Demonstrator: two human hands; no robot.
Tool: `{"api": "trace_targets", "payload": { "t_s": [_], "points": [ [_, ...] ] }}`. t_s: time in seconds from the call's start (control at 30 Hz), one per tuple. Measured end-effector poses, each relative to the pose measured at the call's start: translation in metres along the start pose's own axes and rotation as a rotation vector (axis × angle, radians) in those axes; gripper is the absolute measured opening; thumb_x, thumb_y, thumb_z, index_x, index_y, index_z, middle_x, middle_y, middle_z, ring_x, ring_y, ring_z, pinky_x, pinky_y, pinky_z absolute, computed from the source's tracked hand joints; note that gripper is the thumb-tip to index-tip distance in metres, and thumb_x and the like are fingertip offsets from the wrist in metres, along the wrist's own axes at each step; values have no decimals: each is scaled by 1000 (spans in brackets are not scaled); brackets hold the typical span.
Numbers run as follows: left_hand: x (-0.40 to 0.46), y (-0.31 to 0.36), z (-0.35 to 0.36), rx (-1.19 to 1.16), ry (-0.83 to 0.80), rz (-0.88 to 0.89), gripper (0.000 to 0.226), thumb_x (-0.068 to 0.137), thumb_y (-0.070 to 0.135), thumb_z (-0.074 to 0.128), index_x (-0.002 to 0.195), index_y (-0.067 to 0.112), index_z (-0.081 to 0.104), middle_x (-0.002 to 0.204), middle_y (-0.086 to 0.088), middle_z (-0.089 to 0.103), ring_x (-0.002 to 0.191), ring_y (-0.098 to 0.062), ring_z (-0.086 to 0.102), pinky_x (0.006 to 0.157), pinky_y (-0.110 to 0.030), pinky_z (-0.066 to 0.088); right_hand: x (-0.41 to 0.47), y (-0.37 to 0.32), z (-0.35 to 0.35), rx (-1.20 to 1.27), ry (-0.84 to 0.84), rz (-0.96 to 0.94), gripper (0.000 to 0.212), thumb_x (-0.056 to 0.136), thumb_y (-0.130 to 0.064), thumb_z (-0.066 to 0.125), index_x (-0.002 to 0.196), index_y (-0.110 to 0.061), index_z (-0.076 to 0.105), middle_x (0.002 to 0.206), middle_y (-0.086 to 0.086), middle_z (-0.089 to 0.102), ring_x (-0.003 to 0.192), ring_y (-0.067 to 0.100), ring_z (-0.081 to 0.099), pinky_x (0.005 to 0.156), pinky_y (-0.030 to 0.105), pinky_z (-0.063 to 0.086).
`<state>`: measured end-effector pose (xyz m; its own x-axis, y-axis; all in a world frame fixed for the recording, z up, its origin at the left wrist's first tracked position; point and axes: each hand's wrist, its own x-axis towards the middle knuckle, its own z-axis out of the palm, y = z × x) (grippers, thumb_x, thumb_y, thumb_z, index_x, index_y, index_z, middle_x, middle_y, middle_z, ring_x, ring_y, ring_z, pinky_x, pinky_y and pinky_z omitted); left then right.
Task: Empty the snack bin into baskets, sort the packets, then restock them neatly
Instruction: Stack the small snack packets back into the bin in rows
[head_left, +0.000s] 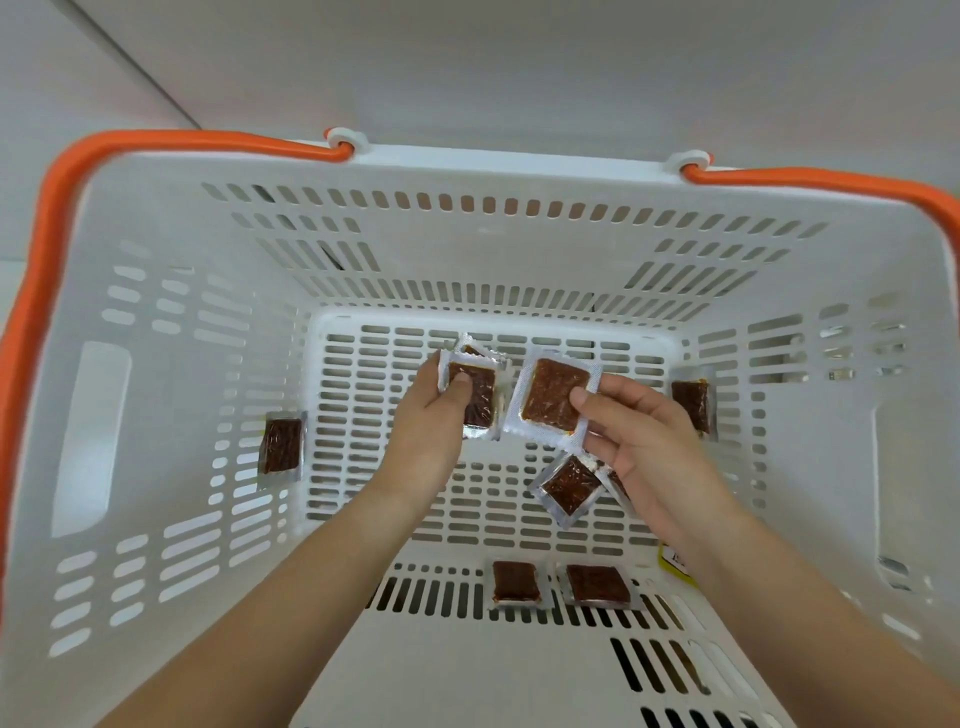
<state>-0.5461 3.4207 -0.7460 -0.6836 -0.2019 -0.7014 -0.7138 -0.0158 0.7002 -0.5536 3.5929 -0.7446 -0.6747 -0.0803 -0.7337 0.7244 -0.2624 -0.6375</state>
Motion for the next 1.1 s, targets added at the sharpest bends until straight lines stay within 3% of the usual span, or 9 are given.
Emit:
{"api": "trace_targets", "payload": {
  "t_s": [0.17,0.27,0.4,0.5,0.6,0.7,0.8,0.9,1.1],
  "points": [
    [-15,2,16,122,-229,131,22,101,22,45,115,36,53,99,24,62,93,12,59,79,-7,44,-5,19,18,-239,74,-33,9,85,-9,67,94,-12,66,89,4,67,87,18,67,82,29,55],
    [-20,0,19,73,-245,98,25,100,19,47,121,28,56,107,13,65,97,2,61,80,-11,46,-6,22,17,-219,92,28,35,83,-19,70,117,-17,59,106,-4,67,102,11,64,88,25,47],
    [-29,14,3,212,-363,26,24,101,28,41,111,36,60,118,12,59,112,-5,52,94,-22,39,-10,20,18,90,-72,251,21,91,-21,57,106,-12,68,102,3,73,95,12,69,93,34,48],
    [-14,13,-46,955,-284,197,43,100,31,38,143,26,39,144,12,33,126,-1,31,104,-18,21,-7,20,19,57,41,282,14,92,-20,58,99,-11,66,98,9,70,95,24,63,100,45,46],
    [9,-7,-103,2000,-124,183,61,98,28,37,151,9,14,157,-12,18,145,-30,11,119,-45,2,-1,16,14,70,146,250,9,93,-19,57,94,-14,64,94,6,65,90,22,60,92,42,49],
    [11,-22,-121,2259,-196,143,71,96,23,43,150,2,2,155,-20,14,145,-38,6,118,-52,-4,7,13,3,68,251,215,13,92,-20,58,102,-13,63,103,8,63,97,21,59,83,35,51],
    [13,-26,-119,2237,-221,284,75,87,9,51,149,5,9,145,-16,30,137,-34,27,120,-47,3,12,11,-5,65,335,197,6,91,-21,60,95,-17,61,97,4,65,91,19,62,80,33,52],
    [19,-29,-113,1961,-190,349,68,82,-3,52,142,16,29,132,-5,38,115,-21,46,100,-30,41,11,10,-3,-46,293,178,9,90,-22,60,98,-16,62,95,5,66,86,19,63,84,36,51],
    [-13,26,-59,413,-204,146,43,76,2,76,103,29,56,85,6,71,75,-6,67,58,-6,44,-3,10,16,-223,39,82,27,93,-24,57,120,-24,59,118,2,66,107,20,62,98,44,48]
  ]
}}
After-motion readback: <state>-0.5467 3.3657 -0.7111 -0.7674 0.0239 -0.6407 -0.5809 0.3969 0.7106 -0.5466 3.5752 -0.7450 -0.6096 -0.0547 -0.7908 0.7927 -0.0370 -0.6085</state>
